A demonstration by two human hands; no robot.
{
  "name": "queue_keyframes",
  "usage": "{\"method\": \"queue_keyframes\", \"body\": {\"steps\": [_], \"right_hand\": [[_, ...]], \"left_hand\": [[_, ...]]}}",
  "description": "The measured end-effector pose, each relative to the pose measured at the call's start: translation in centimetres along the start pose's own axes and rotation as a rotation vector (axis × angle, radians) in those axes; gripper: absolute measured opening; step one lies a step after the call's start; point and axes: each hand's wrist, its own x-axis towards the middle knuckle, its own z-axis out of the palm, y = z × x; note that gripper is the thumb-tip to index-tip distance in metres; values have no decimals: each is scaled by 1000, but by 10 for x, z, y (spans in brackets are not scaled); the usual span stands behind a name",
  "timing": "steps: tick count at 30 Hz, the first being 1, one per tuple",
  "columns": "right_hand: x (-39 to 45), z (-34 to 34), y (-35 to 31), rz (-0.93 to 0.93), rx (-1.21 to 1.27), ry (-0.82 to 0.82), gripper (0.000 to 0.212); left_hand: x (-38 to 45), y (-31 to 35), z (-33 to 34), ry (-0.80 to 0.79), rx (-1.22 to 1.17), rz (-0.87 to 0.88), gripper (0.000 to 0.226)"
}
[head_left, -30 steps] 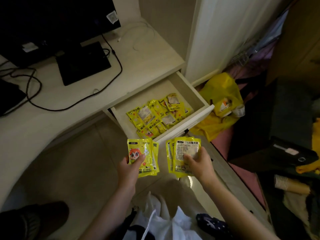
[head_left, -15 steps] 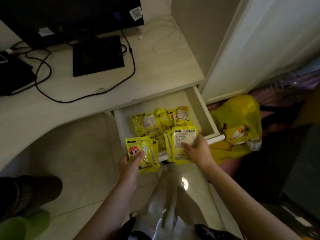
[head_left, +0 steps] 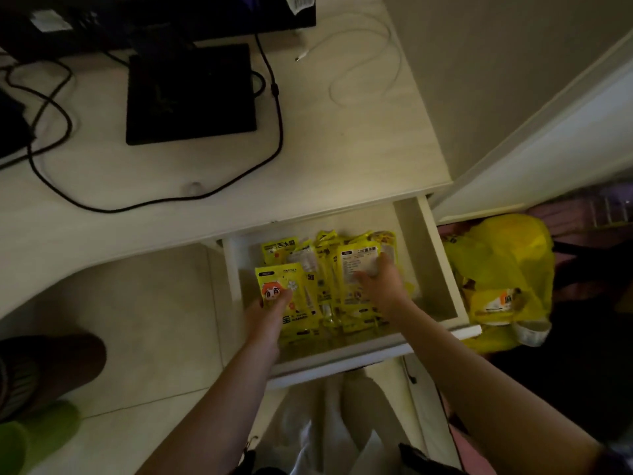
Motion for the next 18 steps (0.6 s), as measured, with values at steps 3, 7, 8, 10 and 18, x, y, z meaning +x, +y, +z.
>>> {"method": "queue_keyframes", "body": {"steps": [3, 7, 8, 10, 18], "right_hand": [[25, 3, -3, -3, -27, -15, 39], [60, 8, -2, -39, -98, -40, 39], [68, 8, -2, -35, -110, -41, 40], [81, 9, -3, -38, -124, -37, 40], [104, -4, 4, -51, -368, -54, 26]], "left_hand": [[1, 24, 16, 19, 20, -7, 53], [26, 36, 37, 56, 8, -23, 44], [34, 40, 41, 70, -11, -18, 48], [48, 47, 48, 107, -38, -8, 57], [58, 42, 65, 138, 121, -32, 57]]}}
